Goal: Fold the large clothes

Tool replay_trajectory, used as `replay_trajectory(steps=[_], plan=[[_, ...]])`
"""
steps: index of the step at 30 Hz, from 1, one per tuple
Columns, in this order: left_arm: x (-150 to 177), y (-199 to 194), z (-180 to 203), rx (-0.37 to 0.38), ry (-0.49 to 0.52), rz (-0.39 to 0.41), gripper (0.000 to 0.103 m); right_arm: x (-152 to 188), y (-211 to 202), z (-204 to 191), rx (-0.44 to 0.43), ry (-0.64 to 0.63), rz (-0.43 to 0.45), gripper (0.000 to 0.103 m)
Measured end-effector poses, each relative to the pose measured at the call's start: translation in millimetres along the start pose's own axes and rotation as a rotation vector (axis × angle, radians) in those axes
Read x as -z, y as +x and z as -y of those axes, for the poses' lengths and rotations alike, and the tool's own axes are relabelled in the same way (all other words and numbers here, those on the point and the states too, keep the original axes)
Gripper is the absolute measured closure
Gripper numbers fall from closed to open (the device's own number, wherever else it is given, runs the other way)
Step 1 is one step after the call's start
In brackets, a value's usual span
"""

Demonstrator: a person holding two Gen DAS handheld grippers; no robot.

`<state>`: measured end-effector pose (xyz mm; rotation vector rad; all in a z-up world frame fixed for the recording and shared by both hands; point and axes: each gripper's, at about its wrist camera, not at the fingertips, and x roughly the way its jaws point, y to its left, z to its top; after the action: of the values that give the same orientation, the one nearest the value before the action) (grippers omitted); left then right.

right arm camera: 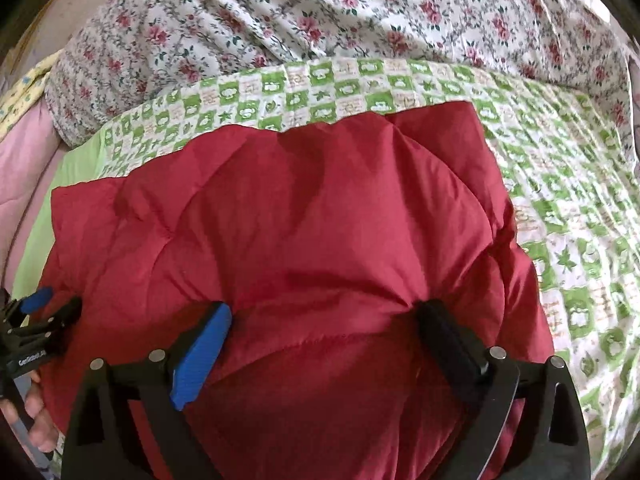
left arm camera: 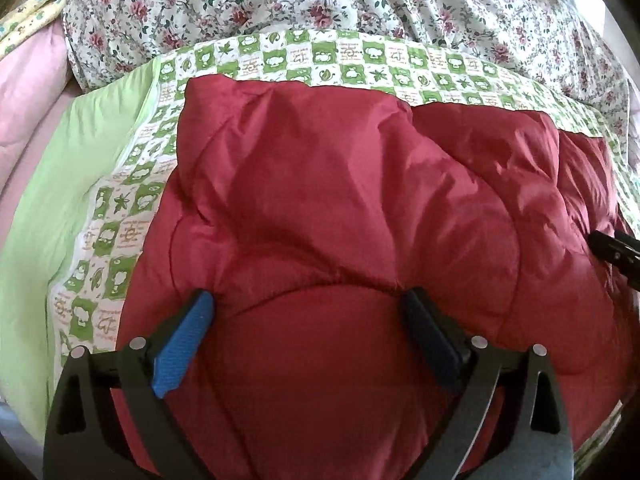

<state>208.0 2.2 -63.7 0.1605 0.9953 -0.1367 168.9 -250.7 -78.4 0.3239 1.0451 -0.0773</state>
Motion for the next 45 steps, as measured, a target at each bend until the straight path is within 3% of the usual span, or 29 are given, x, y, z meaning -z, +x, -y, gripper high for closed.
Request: replay_trajectory(steps=[14,21,26,30,33,36,39,45], plan=[[0,3,2,-0.01,0.006,-0.002,0.004,1,7,1,0.008,0.003,0.0,0.004],[9,-27,-5,0.022,-0.008,0.009,0.005,1,6,2,0.009,0.002,0.003,0.004],[29,-56,-9,0.045,0.005,0.035,0.005,8,-40,-2,-0.015,0.009,0.063,0.008],[39,-47,-10,0.067,0.009,0.0,0.005,31,-73,-17,-0.023,-0.074,0.078,0.008],[41,-35,-9,0.065,0.006,-0.008,0.004,49,-63,-17,-0.014,-0.102,0.001,0.008],[39,-28,-7,0.063,0.008,-0.008,0.002,59,-48,-6,-0.016,-0.084,-0.017,0.006],[40,-23,-7,0.062,0.003,-0.01,0.0,61,-34,0,-0.005,-0.081,-0.006,0.0],[40,-19,-8,0.05,0.01,-0.014,0.0,63,-29,-1,0.01,-0.072,0.015,0.0]])
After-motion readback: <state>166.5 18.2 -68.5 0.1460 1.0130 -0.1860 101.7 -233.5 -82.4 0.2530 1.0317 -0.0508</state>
